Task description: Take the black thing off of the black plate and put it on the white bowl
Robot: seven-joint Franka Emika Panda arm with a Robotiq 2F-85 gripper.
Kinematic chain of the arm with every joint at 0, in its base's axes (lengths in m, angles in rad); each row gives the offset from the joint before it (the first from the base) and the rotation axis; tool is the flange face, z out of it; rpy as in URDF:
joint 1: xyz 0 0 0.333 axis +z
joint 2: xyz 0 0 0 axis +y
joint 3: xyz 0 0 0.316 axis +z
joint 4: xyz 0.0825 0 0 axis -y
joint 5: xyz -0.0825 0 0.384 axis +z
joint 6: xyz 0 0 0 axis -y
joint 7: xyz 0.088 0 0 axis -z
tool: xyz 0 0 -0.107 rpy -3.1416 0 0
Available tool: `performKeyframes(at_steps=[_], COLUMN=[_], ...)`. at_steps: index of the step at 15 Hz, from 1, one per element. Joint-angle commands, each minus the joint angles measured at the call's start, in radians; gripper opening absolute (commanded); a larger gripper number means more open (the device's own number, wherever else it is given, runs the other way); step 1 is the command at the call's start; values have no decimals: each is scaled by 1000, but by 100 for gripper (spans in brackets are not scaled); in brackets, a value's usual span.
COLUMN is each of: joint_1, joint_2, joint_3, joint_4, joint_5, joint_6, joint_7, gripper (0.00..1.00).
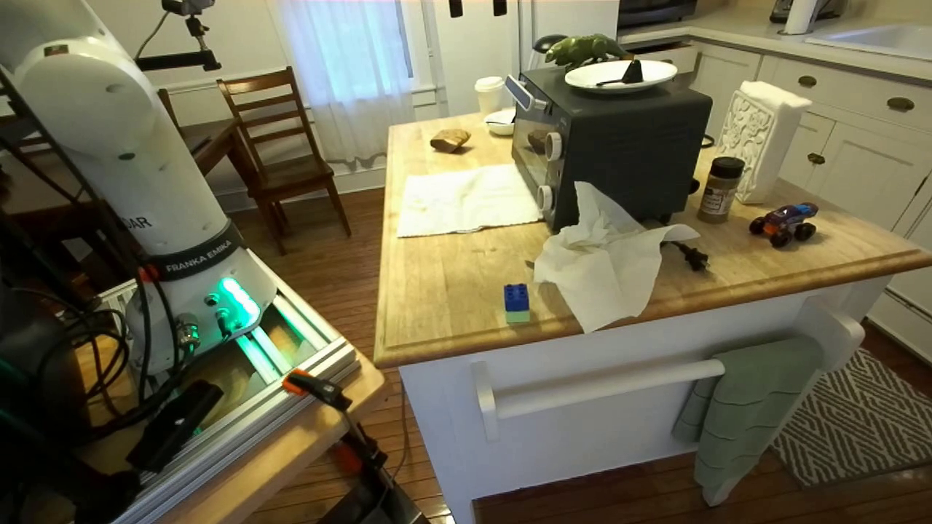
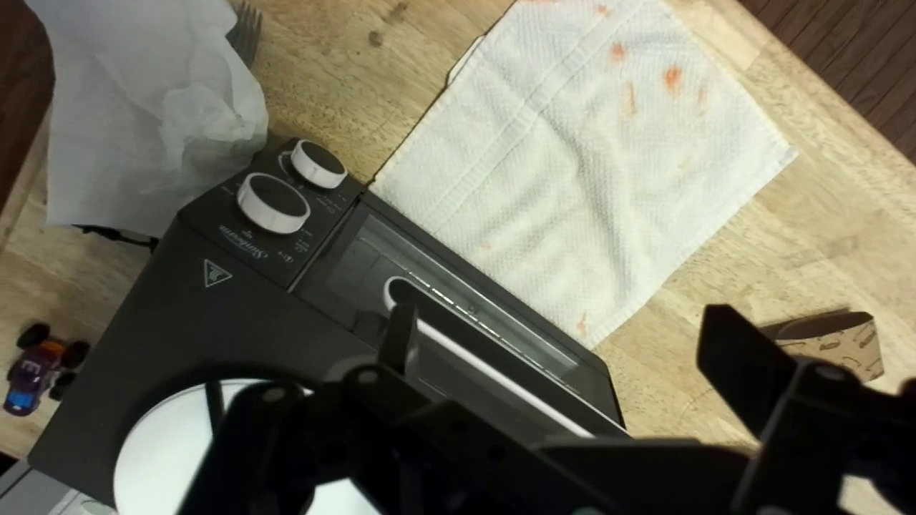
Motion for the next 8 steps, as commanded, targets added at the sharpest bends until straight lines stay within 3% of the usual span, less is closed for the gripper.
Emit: performKeyframes(at_steps=[1, 8], joint_1=[-28, -105], joint_2=[146, 337], joint_3=[-26, -28], joint_4=[145, 288], joint_5=[17, 114], joint_6=[-24, 18], joint_7=[-121, -259], gripper=[100, 100])
